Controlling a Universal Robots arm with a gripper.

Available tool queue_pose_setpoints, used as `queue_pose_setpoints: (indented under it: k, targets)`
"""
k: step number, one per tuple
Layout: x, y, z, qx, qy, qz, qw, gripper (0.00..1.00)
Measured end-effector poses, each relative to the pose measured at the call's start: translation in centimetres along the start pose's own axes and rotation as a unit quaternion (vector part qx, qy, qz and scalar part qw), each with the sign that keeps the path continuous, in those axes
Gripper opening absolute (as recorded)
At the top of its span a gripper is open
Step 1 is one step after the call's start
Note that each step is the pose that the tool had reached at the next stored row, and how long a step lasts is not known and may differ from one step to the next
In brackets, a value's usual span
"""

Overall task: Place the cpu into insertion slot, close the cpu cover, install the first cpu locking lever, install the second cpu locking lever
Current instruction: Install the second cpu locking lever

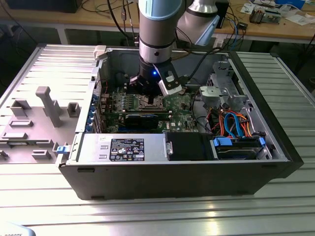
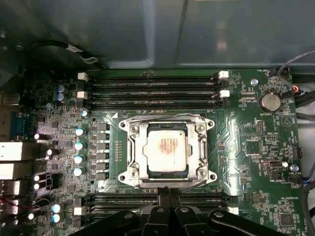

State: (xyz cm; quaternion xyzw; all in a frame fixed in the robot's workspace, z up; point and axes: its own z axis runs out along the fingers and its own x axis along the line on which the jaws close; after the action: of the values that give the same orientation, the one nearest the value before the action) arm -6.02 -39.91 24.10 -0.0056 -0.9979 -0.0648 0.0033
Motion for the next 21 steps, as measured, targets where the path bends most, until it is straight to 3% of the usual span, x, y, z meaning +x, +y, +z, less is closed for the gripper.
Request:
queue_pose_setpoints:
  k: [3, 5, 7, 10, 14, 21]
  targets:
    - [0.48, -0.12, 0.22, 0.0001, 0.0021, 0.000, 1.00000, 0.11]
    - [1.30, -0.25, 0.38, -0.0001, 0.0023, -0.001, 1.00000, 0.11]
    - [2.47, -0.81, 0.43, 0.0000, 0.0032, -0.009, 0.99996, 0.11]
    - [2.69, -1.01, 0.62, -0.0025, 0.0036, -0.012, 0.99992, 0.11]
    - [2.89, -1.14, 1.35, -0.0070, 0.0037, -0.013, 0.99988, 0.11]
    - [2.89, -1.14, 1.37, -0.0071, 0.0038, -0.013, 0.99988, 0.11]
